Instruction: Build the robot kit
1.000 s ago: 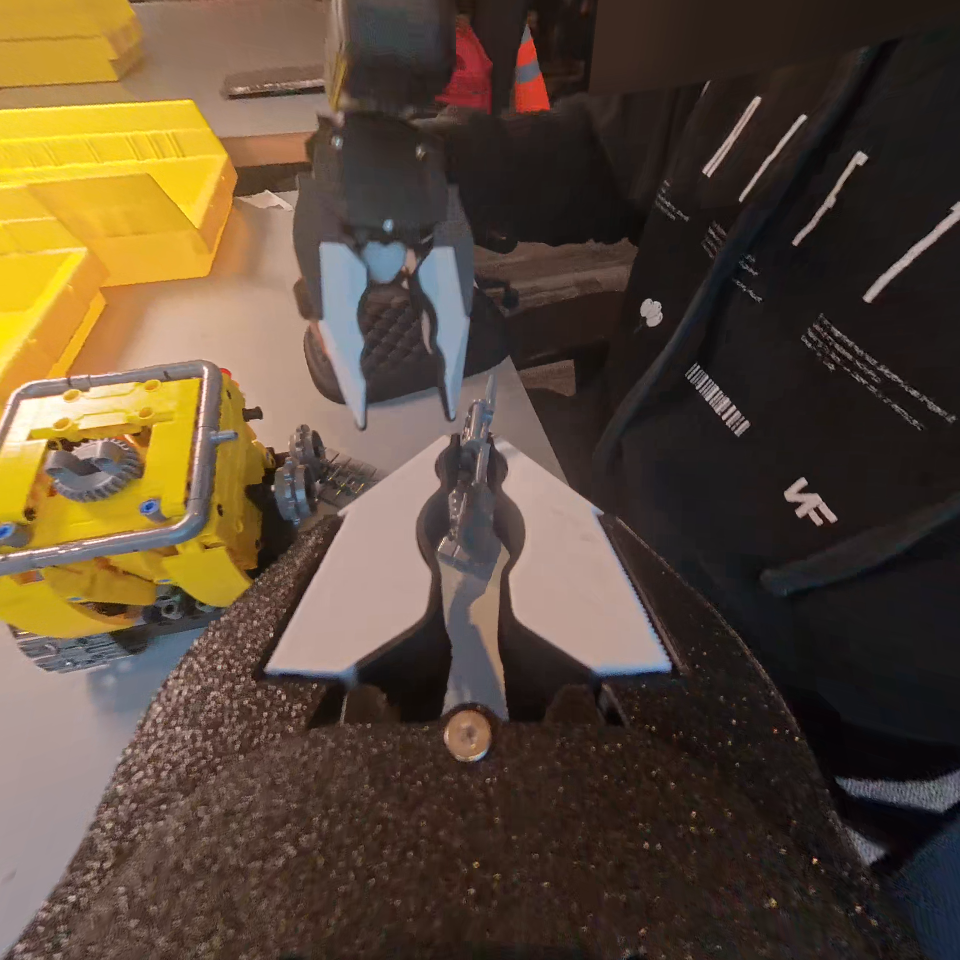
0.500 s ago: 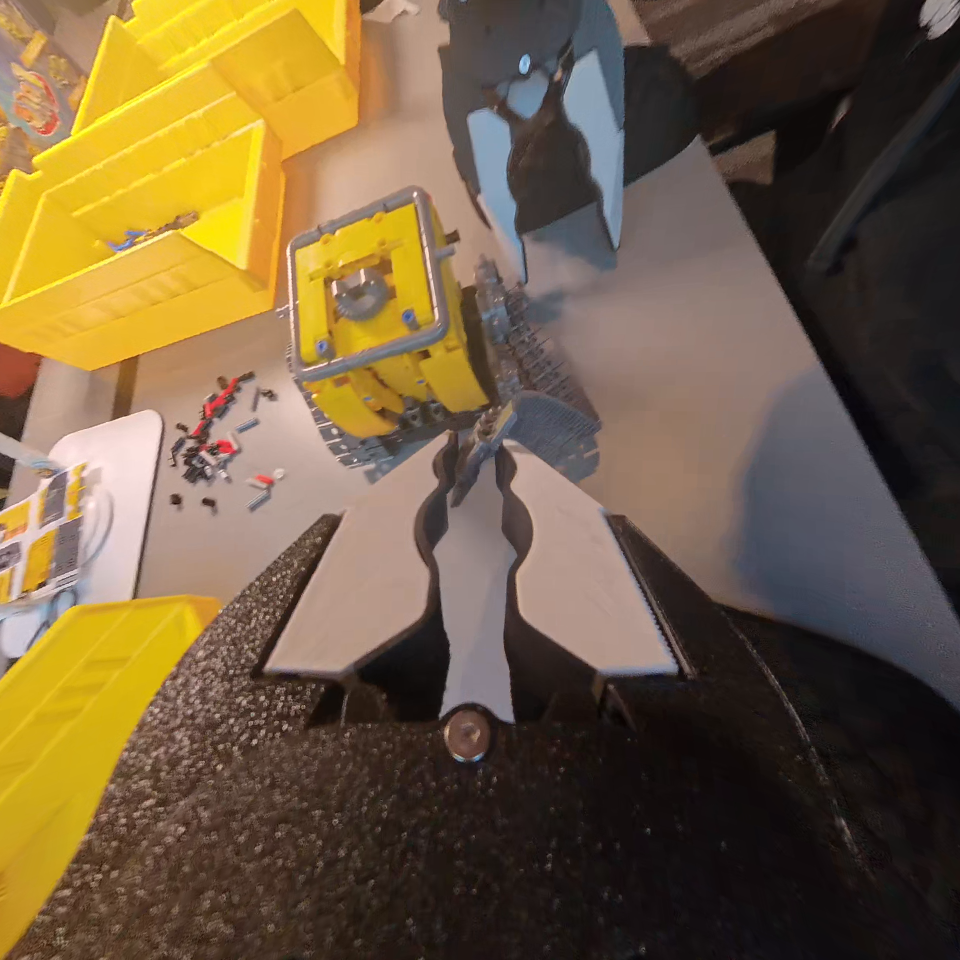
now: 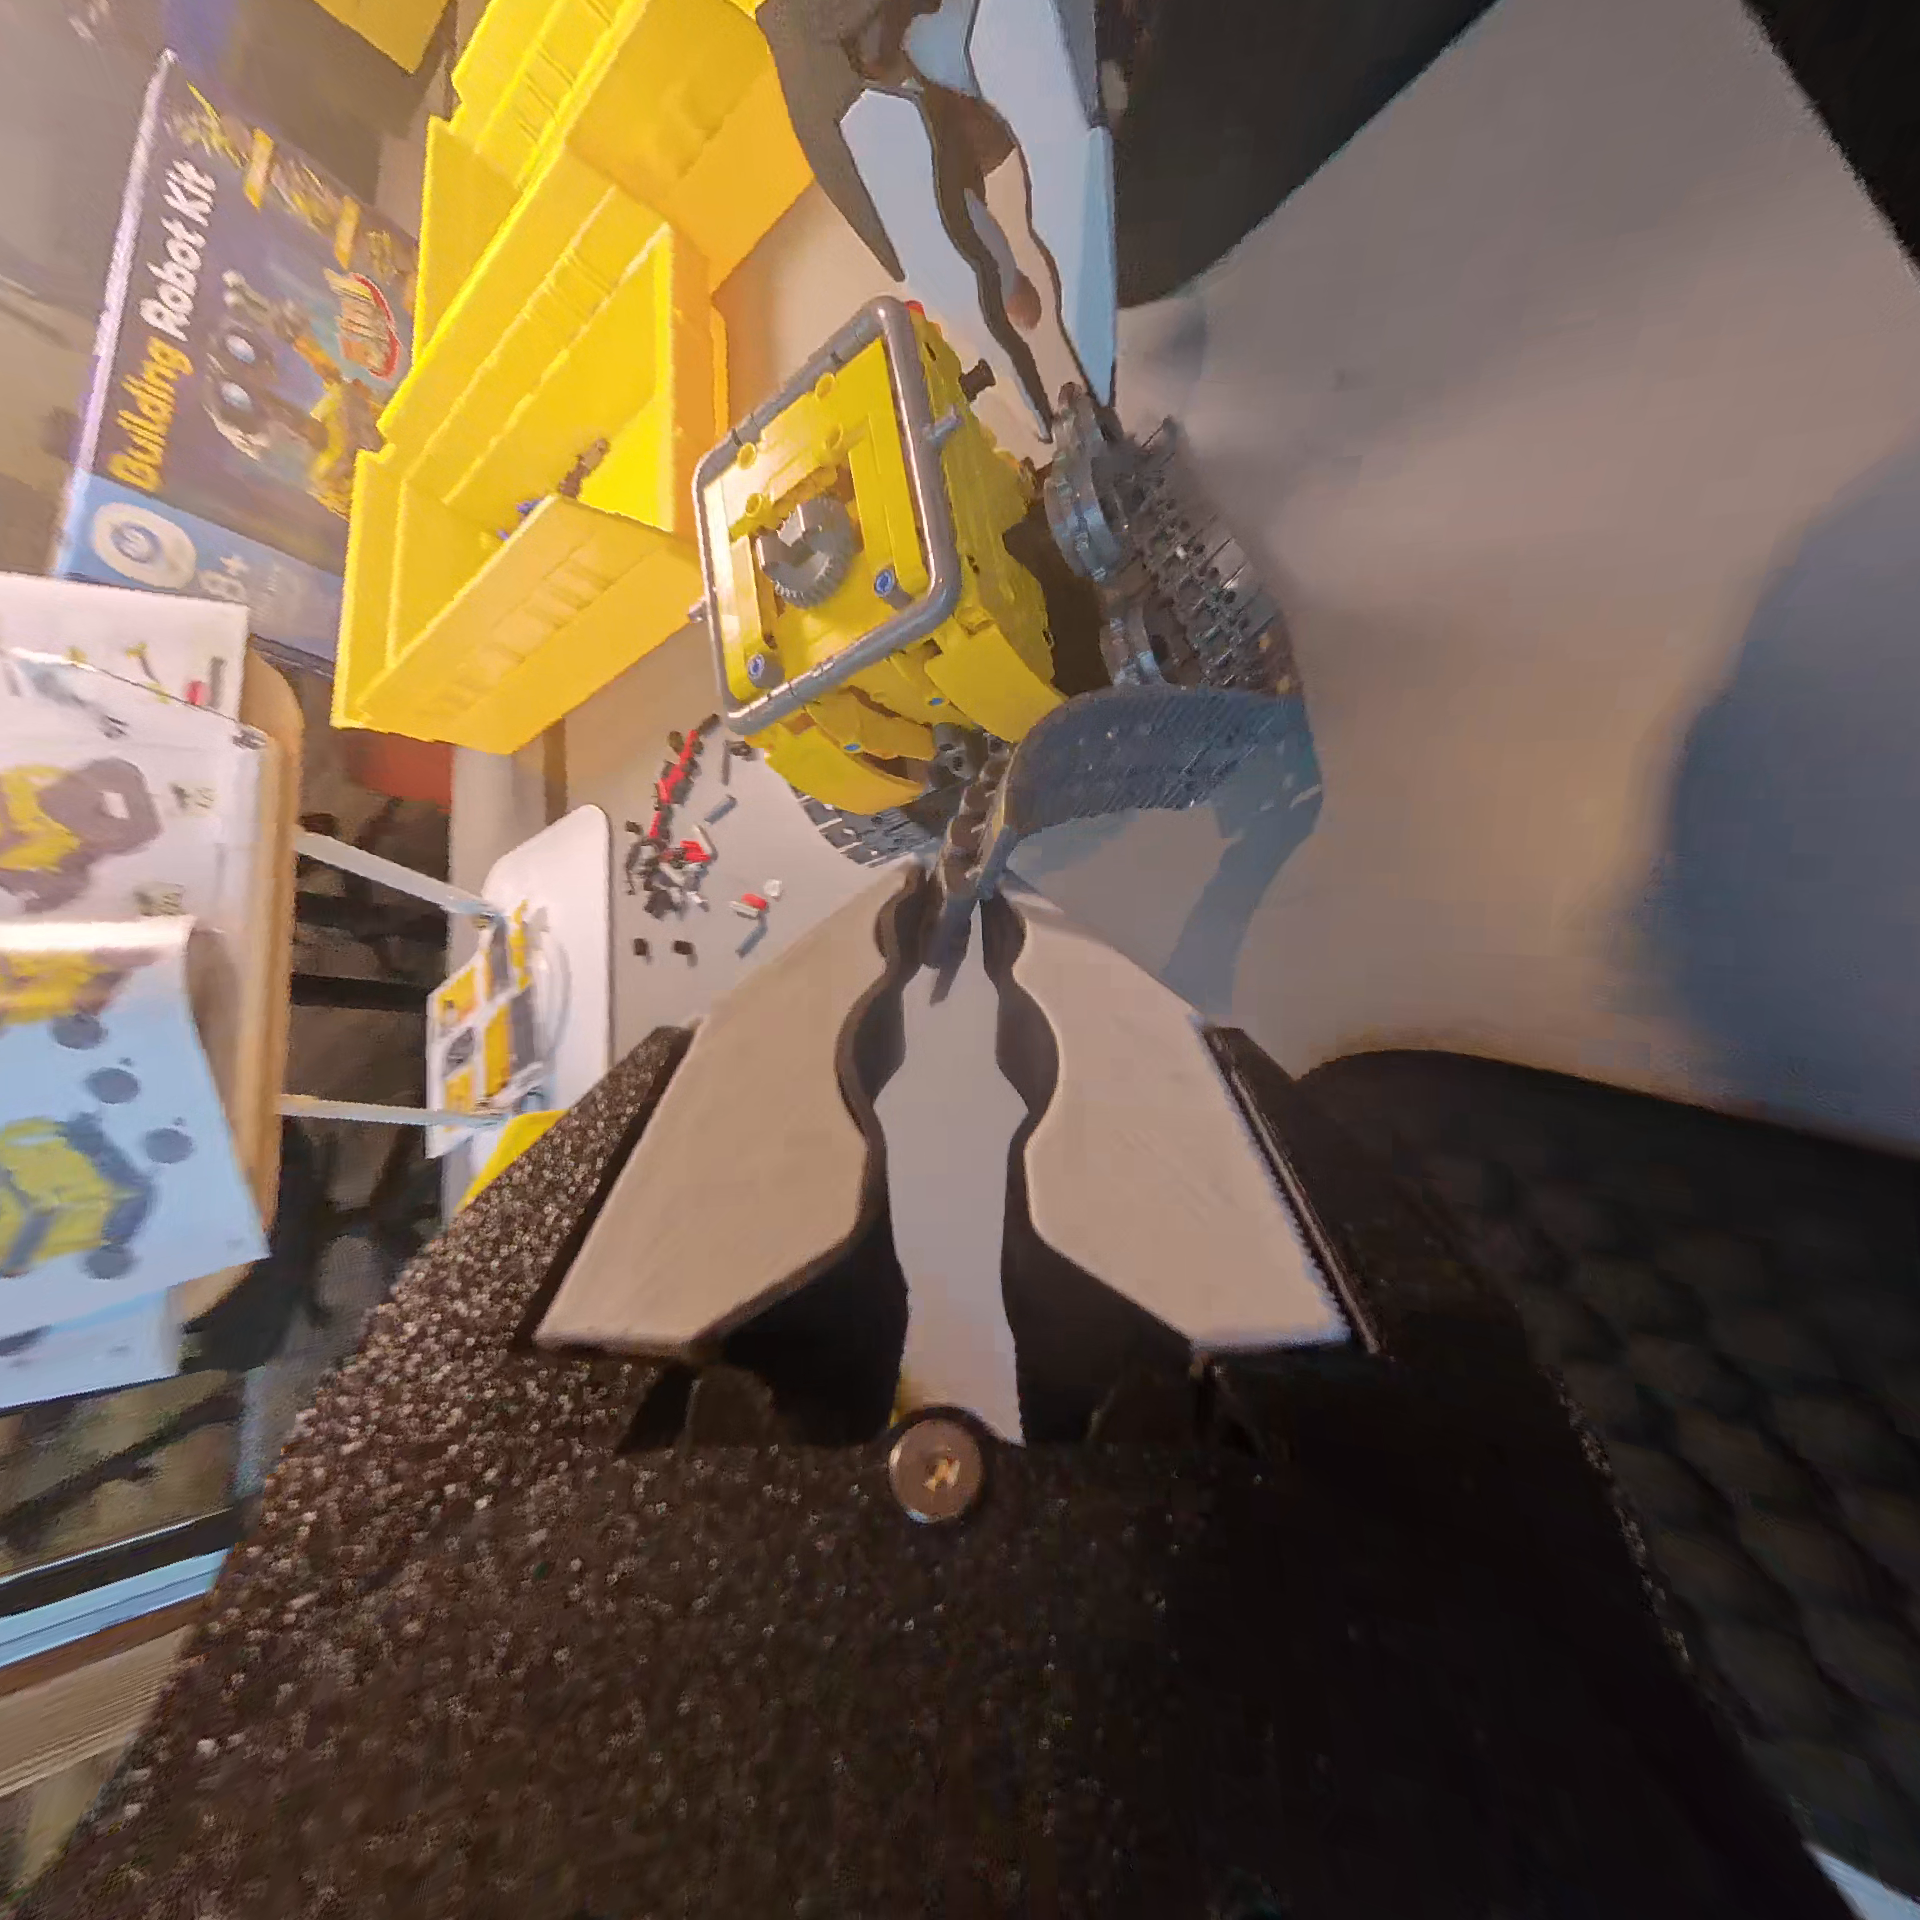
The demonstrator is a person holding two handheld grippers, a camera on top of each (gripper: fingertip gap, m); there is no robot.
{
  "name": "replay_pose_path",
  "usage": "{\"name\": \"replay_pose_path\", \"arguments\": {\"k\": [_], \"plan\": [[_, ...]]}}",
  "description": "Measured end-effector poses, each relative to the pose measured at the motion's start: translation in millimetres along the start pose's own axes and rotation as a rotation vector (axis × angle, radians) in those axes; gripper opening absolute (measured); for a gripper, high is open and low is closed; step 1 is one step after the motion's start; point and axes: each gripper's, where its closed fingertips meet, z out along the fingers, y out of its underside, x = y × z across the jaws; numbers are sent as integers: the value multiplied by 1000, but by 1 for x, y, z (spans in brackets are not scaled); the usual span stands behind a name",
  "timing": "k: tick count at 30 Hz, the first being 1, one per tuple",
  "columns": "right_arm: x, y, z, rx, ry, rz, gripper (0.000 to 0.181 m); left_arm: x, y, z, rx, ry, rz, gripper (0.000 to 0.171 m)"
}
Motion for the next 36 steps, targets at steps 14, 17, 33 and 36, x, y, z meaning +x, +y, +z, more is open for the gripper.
{"name": "replay_pose_path", "arguments": {"k": [14,17,33,36], "plan": [[3,-11,-8,215,-210,272,15,2,38,9,-53,-108,-2,8],[4,-12,-8,205,-215,256,15,4,36,12,-27,-91,-11,8],[6,-16,-10,210,-172,185,15,29,65,-17,-70,61,-566,27],[8,-18,-8,220,-170,171,15,40,36,14,11,136,-829,34]]}}
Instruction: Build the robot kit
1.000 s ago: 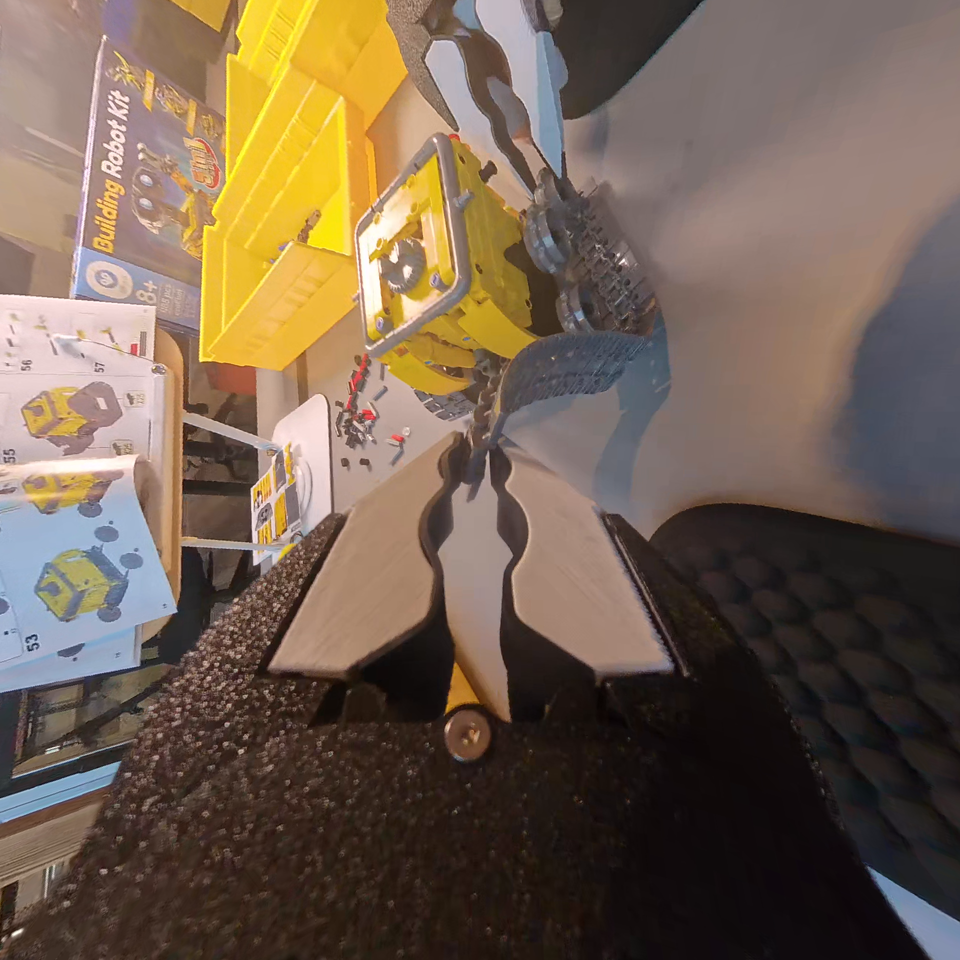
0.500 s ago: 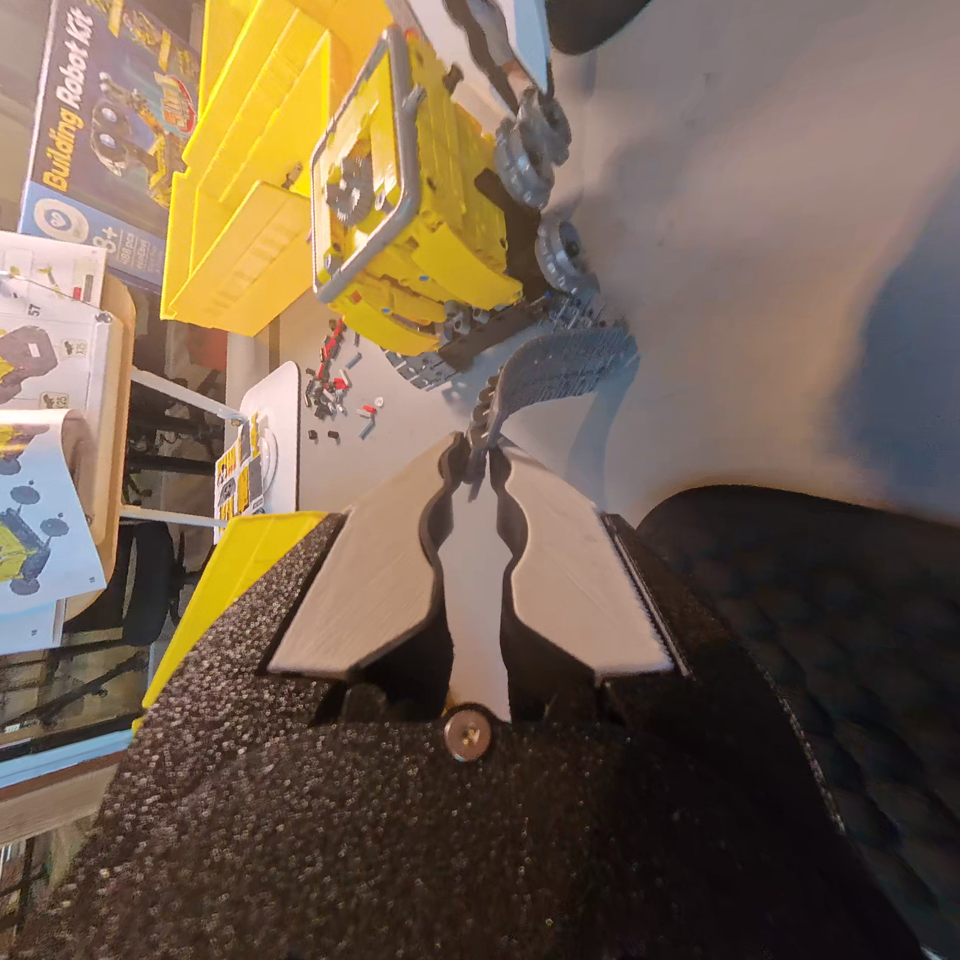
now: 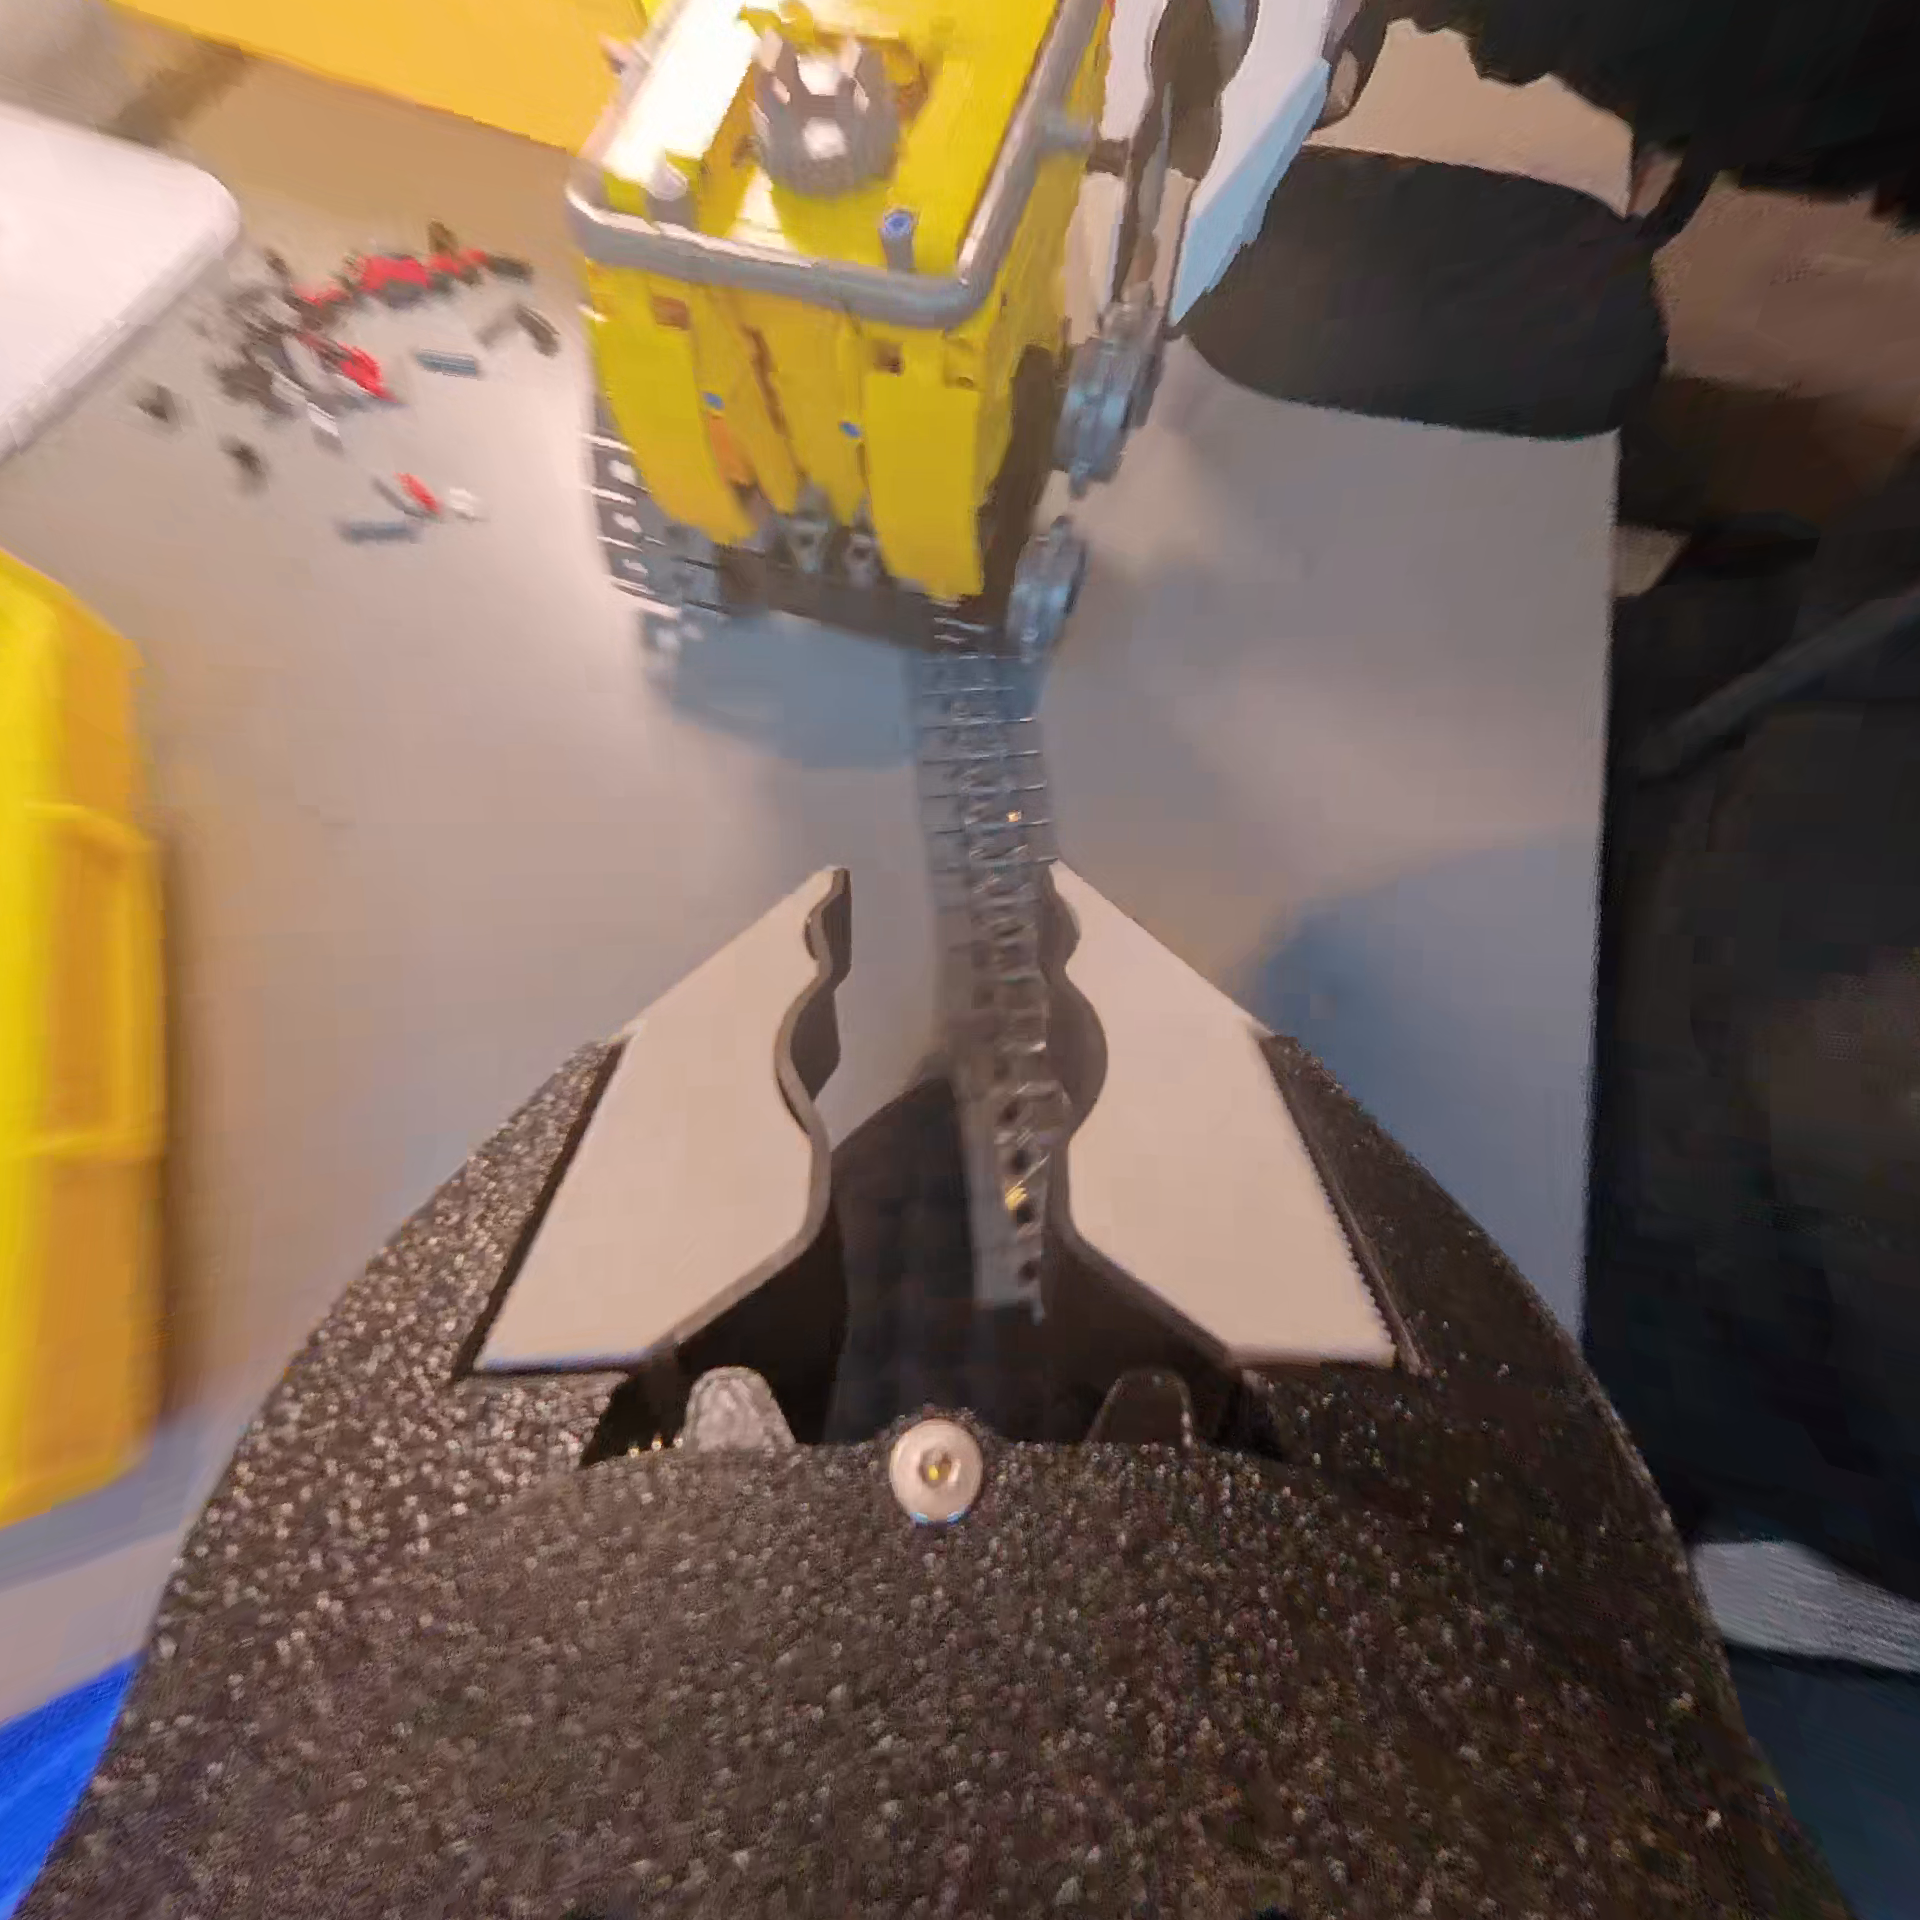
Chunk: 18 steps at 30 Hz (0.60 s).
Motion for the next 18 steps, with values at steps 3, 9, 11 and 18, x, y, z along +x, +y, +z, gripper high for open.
{"name": "replay_pose_path", "arguments": {"k": [3,9,11,18], "plan": [[2,-2,3,14,-5,2,15,17,15,55,-133,26,-50,52],[7,-6,-1,11,-5,2,15,11,21,89,-281,27,93,31],[8,-7,-3,14,-16,-4,15,17,20,90,-326,80,208,30],[2,1,-1,-21,-33,-5,15,19,9,103,-368,209,373,18]]}}
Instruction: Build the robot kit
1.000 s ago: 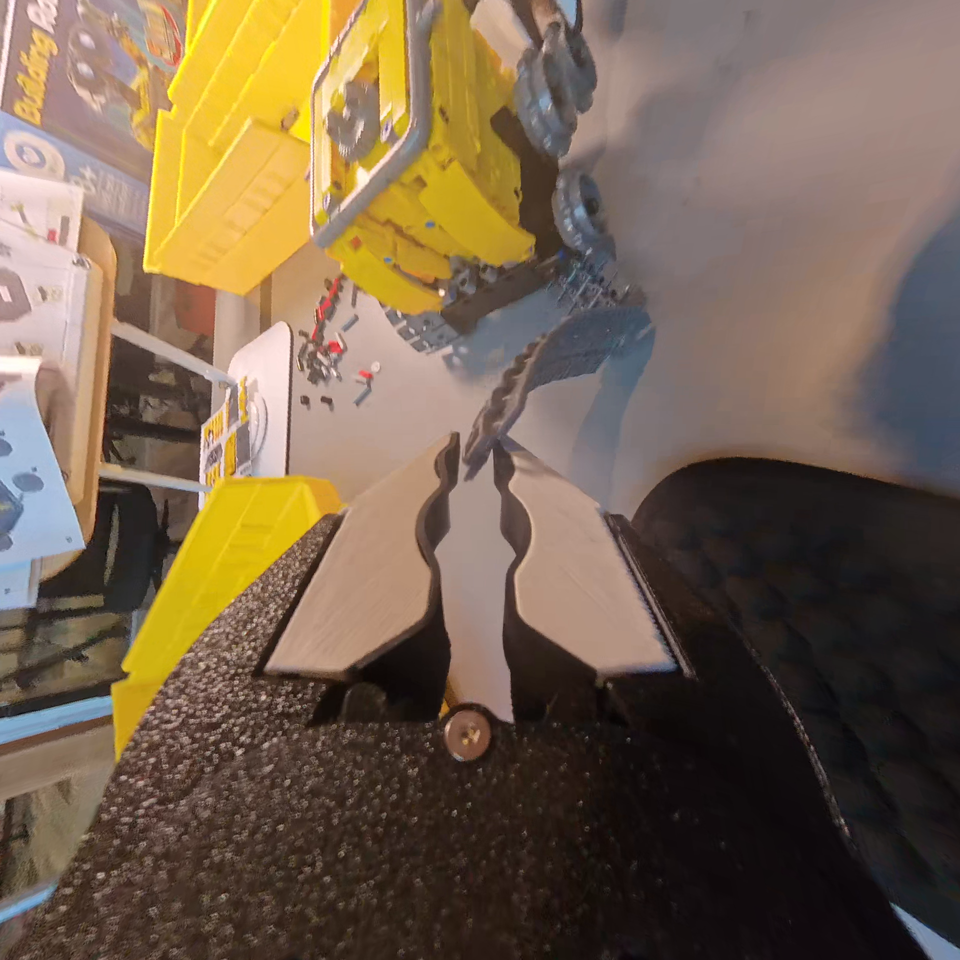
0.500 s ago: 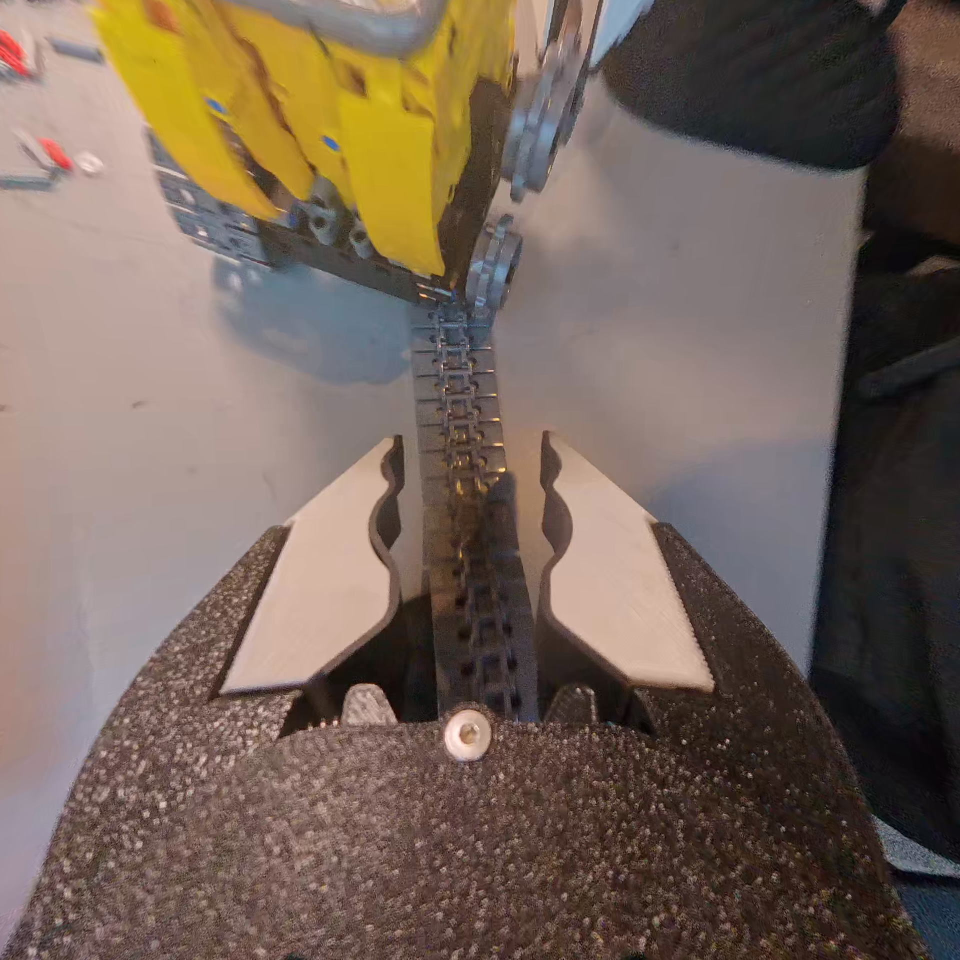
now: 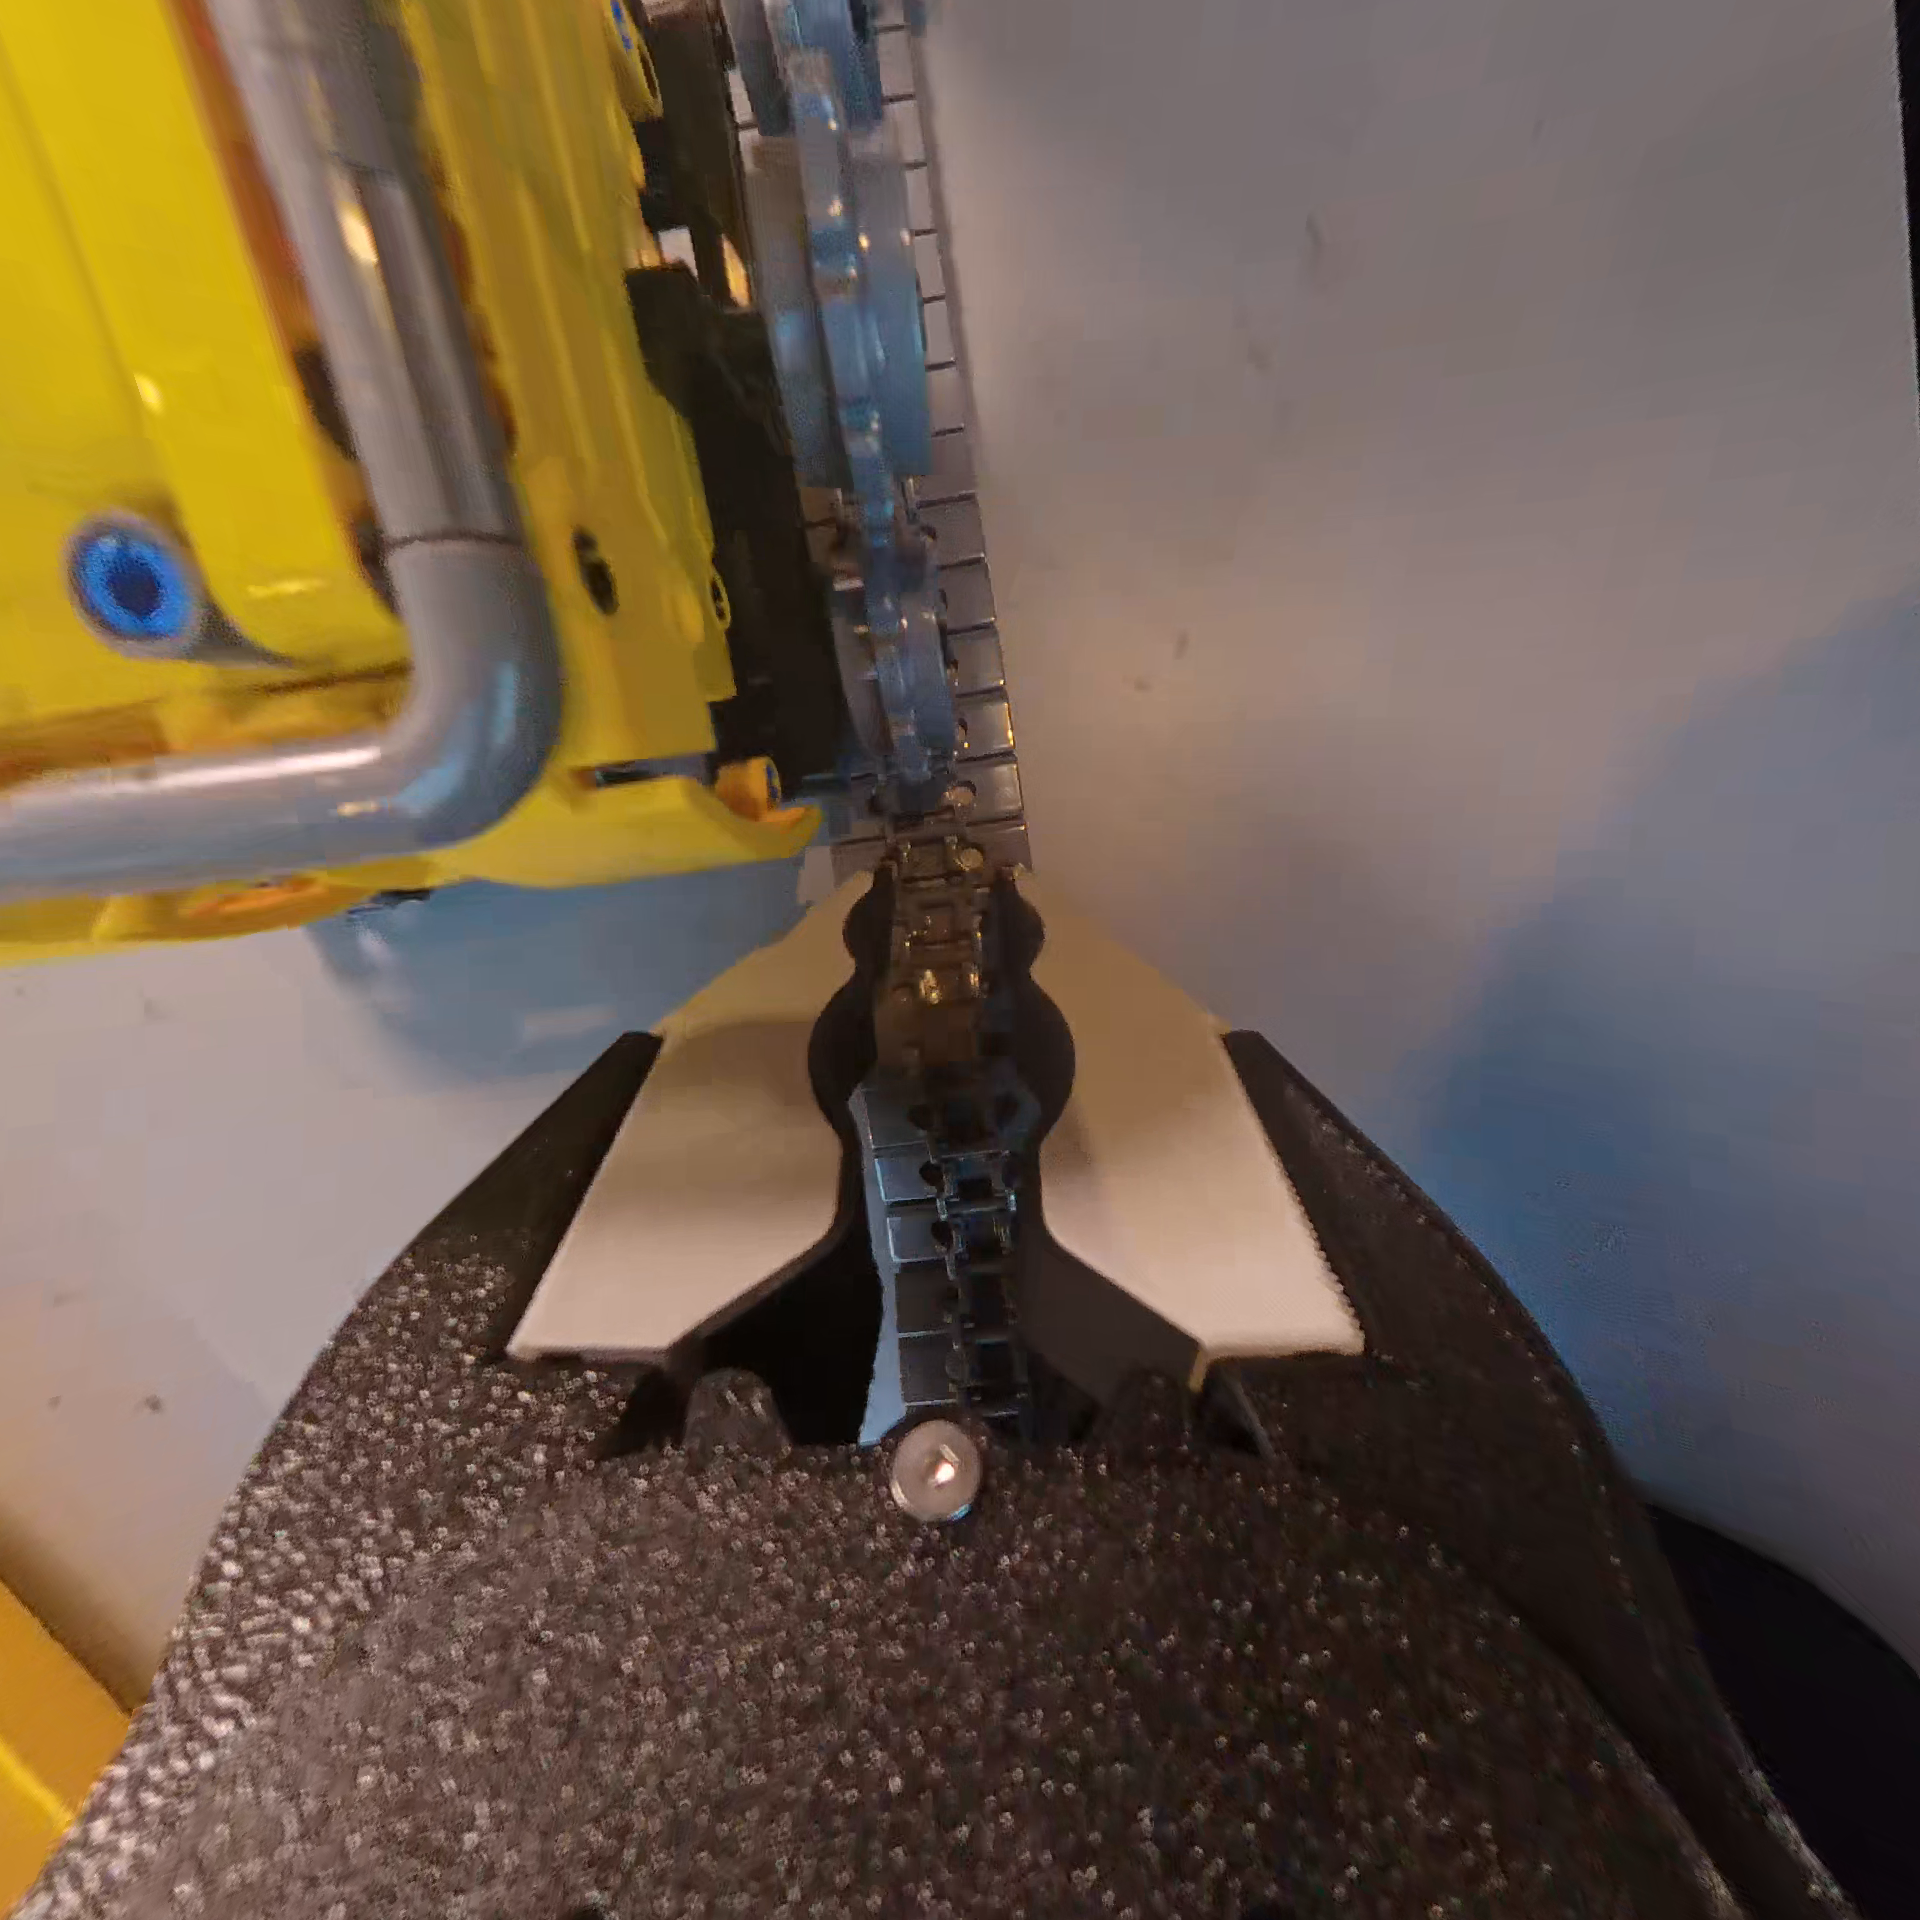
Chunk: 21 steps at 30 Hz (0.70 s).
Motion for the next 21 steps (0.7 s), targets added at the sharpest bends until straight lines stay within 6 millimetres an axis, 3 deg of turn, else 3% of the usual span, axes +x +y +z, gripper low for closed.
{"name": "replay_pose_path", "arguments": {"k": [8,21], "plan": [[0,17,3,-67,43,-22,15,7,7,-4,15,52,14,15],[2,18,4,-84,62,-52,15,7,8,-4,25,101,48,14]]}}
